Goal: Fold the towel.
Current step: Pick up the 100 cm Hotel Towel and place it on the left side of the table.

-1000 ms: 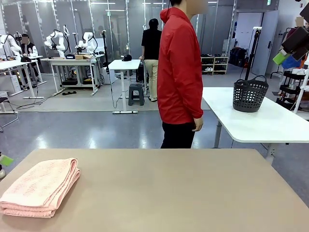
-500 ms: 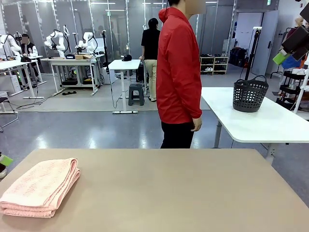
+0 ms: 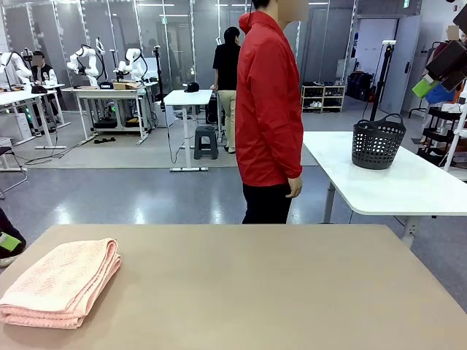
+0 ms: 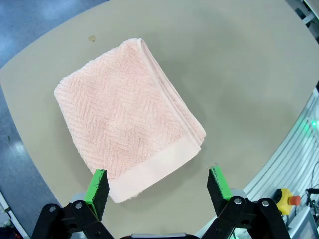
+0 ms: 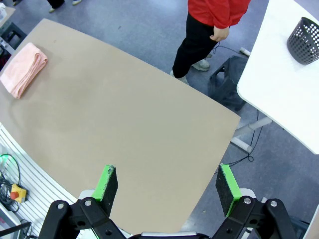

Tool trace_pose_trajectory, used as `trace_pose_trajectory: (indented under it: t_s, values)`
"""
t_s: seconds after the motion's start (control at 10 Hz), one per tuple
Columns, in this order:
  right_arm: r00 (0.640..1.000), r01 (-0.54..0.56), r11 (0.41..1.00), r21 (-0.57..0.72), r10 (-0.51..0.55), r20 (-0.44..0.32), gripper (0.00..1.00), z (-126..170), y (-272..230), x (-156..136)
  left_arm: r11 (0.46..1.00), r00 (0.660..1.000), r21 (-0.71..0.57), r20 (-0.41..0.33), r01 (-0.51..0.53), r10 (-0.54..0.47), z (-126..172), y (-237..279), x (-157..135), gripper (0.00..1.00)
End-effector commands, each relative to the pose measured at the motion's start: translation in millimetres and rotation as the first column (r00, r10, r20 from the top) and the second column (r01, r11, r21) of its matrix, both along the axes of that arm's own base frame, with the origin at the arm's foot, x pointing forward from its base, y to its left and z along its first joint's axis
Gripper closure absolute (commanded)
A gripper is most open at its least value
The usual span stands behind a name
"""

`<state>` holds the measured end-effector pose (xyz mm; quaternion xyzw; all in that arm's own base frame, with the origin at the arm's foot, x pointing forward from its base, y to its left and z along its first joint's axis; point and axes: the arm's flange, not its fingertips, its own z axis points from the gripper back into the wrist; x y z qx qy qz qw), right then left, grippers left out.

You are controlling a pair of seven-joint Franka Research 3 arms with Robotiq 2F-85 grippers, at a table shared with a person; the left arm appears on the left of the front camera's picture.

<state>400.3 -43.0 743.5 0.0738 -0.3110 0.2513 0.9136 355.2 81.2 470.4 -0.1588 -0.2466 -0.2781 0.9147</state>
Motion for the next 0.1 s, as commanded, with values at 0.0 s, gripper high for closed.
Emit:
trace_pose_trajectory:
  t_s: [0.0]
  values:
    - [1.0,-0.007,1.0,-0.015,0.007,-0.004,0.0,-1.2,-1.4,-0.2,1.0,1.0,0.02,0.004,-0.015,0.015,1.4,-0.5,0.7,0.0]
